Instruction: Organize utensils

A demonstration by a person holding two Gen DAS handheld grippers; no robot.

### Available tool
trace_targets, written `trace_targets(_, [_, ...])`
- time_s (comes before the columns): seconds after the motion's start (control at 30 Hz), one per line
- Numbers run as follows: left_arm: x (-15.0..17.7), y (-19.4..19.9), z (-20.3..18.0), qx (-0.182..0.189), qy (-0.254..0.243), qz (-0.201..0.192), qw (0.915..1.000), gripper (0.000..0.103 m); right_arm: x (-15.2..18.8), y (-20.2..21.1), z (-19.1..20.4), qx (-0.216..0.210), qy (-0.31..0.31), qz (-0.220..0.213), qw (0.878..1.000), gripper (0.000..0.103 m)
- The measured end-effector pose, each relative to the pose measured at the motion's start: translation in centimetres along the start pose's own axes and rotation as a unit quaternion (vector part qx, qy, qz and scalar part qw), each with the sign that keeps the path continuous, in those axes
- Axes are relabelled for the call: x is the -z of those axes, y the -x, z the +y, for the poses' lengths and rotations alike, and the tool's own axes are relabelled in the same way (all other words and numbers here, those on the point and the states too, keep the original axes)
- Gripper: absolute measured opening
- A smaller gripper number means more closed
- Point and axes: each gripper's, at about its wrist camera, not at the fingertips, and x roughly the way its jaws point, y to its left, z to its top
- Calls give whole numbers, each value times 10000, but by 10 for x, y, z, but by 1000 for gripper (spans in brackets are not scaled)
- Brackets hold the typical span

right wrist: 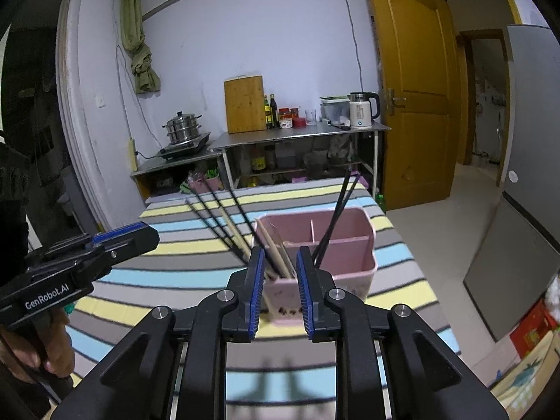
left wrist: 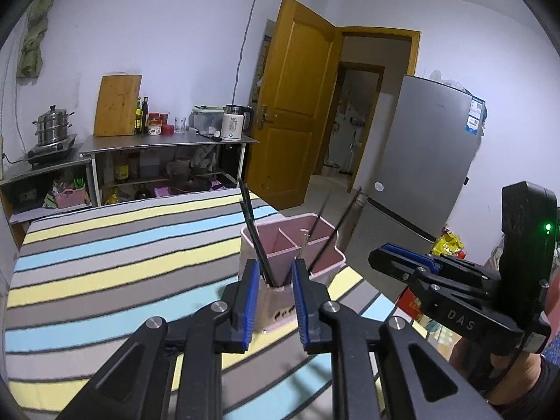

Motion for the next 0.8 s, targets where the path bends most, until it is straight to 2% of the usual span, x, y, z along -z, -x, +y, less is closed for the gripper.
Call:
trace_targets(0.37, [61,16,-1,-256,73,-72,9996,19,44,7,11,24,12,85,10000,20])
trace_targets(0.63, [97,21,-4,-484,-2,12,9988,19,78,12,18,138,47,159,9998,20])
trace_targets(0.8, [119,21,-7,-476,-35,63,9988,19,95,18,19,255,41,129,9996,20])
